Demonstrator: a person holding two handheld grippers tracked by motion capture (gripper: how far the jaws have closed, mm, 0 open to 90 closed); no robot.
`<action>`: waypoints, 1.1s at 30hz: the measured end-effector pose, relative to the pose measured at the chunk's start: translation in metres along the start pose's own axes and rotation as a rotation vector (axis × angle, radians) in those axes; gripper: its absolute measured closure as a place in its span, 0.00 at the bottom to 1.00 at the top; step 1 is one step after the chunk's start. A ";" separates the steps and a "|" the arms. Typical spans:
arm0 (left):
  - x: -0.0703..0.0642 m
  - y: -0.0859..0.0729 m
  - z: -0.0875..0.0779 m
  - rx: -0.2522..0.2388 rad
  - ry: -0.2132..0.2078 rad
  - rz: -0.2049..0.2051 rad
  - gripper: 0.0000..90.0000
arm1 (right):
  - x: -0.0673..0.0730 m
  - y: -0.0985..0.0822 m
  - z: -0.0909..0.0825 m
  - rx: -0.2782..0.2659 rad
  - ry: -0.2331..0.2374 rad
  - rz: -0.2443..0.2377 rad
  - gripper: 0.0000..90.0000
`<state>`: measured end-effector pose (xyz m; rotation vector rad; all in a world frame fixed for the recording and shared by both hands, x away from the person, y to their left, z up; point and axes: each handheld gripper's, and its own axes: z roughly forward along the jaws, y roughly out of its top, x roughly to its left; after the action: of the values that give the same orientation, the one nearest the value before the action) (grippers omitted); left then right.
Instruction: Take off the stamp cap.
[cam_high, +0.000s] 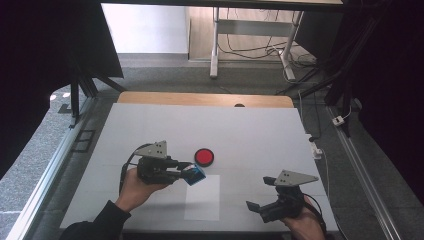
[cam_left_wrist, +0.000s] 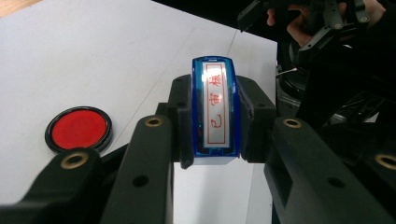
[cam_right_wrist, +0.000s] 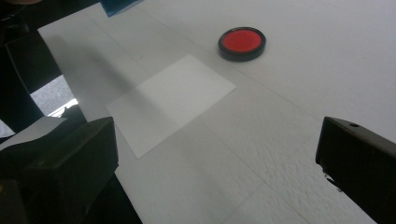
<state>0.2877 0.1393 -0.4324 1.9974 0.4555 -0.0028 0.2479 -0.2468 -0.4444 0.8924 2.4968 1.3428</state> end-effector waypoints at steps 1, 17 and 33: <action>-0.001 0.000 0.000 0.003 0.002 0.005 0.78 | 0.001 0.002 0.002 -0.002 0.007 -0.009 0.00; -0.002 0.000 -0.001 -0.007 -0.020 0.035 0.78 | 0.016 0.022 0.037 0.039 0.085 -0.102 0.00; -0.003 0.001 0.000 -0.006 -0.036 0.062 0.78 | 0.023 0.037 0.068 0.087 0.176 -0.136 0.00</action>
<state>0.2850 0.1381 -0.4308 2.0020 0.3695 0.0013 0.2728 -0.1705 -0.4516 0.6301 2.7117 1.3304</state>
